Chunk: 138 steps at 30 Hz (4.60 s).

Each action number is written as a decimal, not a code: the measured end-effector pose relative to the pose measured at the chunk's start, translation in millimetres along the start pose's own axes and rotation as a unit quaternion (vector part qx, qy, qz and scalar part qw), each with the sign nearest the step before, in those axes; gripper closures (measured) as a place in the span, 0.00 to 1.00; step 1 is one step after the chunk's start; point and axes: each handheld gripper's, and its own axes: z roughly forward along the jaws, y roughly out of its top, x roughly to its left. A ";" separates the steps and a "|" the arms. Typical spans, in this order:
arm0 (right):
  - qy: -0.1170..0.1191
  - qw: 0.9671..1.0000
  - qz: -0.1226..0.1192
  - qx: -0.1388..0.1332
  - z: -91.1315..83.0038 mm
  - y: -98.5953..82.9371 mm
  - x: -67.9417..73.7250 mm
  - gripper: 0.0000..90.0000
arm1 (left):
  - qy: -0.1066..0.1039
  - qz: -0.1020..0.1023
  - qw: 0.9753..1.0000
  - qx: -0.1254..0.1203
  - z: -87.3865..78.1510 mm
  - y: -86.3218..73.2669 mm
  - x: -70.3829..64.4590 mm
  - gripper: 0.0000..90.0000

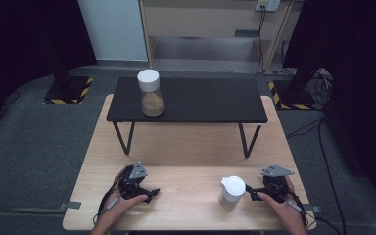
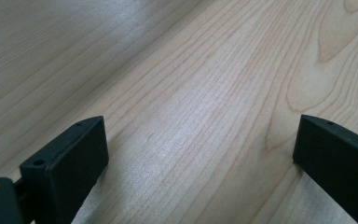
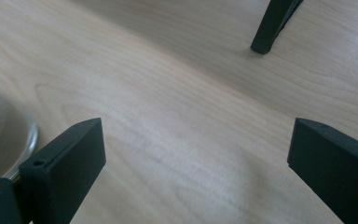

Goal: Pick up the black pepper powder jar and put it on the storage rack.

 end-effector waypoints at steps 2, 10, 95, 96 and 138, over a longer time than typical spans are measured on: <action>0.002 1.000 -0.004 -0.001 -2.3 -1.1 1.5 0.06 | 0.000 0.000 1.000 0.000 0.0 0.0 0.0 0.02; 0.013 1.000 -0.020 -0.003 -20.4 -7.8 17.0 0.06 | -0.002 0.001 1.000 0.001 0.2 0.4 0.5 0.01; 0.128 0.986 -0.064 -0.091 -13.5 -4.9 41.7 0.33 | -0.002 0.003 1.000 0.002 0.2 0.5 0.6 0.01; 0.127 0.985 -0.067 -0.092 -13.8 -4.9 42.8 0.34 | -0.002 0.003 1.000 0.001 0.2 0.5 0.6 0.01; 0.115 0.986 -0.046 -0.111 -9.9 55.9 6.9 0.35 | -0.002 0.001 1.000 0.002 0.3 0.6 0.1 0.00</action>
